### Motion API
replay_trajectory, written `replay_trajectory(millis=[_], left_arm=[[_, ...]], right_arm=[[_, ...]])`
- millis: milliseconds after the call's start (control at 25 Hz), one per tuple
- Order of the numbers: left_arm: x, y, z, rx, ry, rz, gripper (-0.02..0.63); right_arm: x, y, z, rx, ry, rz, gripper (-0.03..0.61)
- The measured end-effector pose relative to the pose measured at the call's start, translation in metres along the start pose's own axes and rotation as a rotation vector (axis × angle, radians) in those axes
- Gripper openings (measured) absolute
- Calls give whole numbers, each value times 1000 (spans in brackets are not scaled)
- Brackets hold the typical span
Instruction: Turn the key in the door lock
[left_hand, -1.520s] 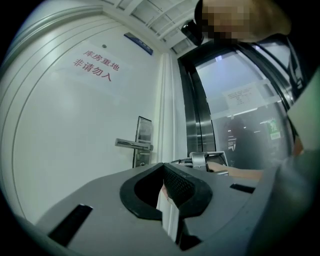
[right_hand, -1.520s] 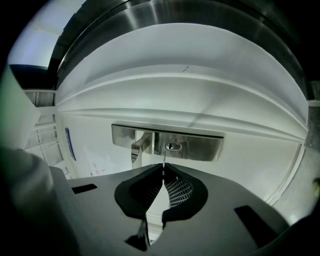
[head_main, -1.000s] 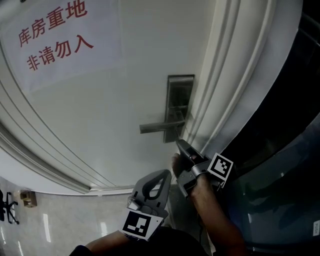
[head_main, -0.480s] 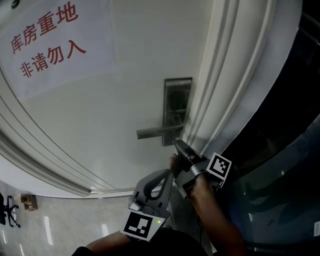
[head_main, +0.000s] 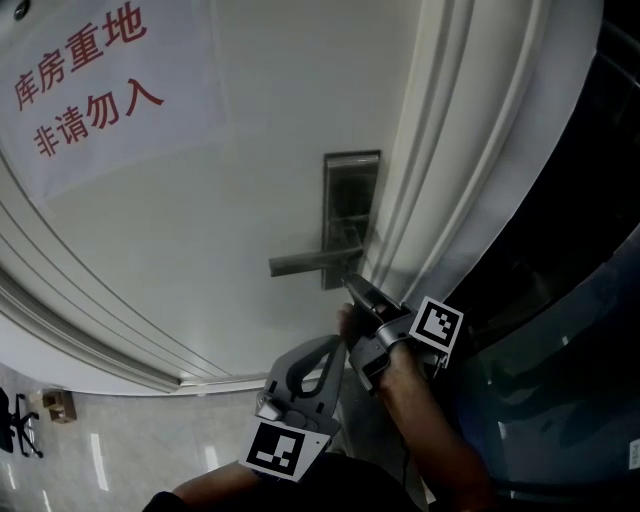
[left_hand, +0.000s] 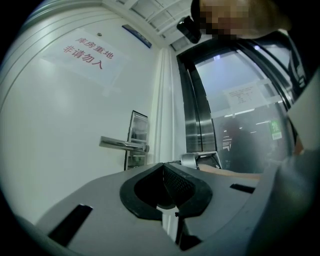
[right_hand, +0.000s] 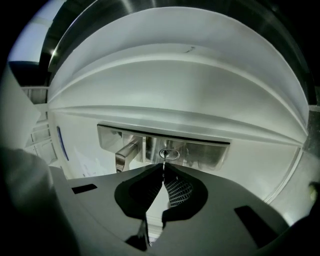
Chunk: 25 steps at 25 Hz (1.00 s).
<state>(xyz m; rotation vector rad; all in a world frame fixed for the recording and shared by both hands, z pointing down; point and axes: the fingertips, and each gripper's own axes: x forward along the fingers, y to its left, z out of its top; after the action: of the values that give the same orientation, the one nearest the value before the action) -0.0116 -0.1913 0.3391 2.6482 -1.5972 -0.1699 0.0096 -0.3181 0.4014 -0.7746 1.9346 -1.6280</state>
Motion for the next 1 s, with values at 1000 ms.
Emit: replay_trajectory(millis=[1000], left_arm=[[-3, -2, -2, -14, 7, -16, 8]], right_arm=[[11, 1, 5, 25, 31, 13, 20]])
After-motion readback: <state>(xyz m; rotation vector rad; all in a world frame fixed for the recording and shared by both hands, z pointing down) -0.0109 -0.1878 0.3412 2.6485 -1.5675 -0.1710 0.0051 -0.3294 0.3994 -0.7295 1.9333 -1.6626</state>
